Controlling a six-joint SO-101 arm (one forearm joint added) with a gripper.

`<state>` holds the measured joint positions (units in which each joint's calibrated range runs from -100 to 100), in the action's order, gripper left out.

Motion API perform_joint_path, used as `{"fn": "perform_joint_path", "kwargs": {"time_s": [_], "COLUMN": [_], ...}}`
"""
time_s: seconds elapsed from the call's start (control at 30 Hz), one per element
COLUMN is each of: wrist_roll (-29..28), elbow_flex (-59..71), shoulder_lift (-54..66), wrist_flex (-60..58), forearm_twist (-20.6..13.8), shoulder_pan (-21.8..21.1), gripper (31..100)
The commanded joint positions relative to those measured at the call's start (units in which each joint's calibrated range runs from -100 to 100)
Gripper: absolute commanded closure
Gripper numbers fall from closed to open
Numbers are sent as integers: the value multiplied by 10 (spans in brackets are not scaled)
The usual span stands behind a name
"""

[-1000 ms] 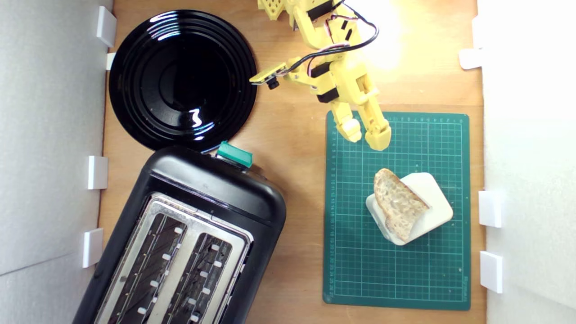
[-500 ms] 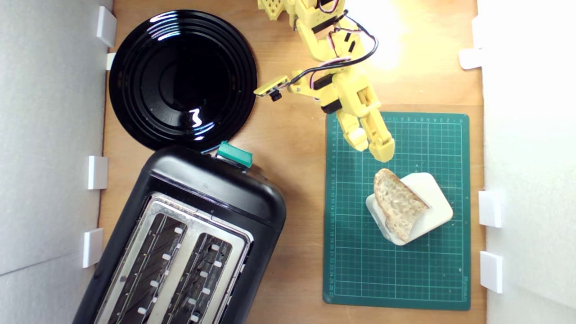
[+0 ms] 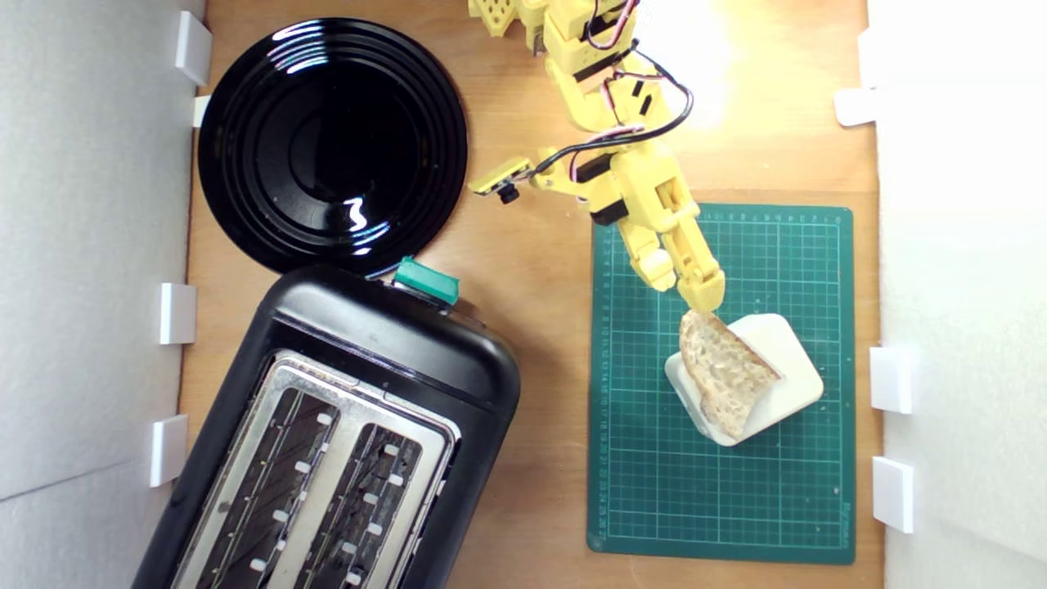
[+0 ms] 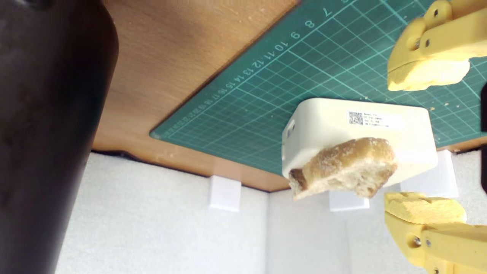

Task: Pick bread and place in toaster

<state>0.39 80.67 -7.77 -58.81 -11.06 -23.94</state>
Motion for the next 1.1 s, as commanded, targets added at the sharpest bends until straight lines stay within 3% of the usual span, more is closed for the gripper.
{"fn": "perform_joint_path", "kwargs": {"time_s": [0.0,1.07], "wrist_roll": [2,2], "elbow_flex": [-37,-134], "shoulder_lift": [-10,-70], "wrist_flex": [-21,-19], "forearm_twist": [4,4], "shoulder_pan": [-5,-13], "gripper": [411,416]}}
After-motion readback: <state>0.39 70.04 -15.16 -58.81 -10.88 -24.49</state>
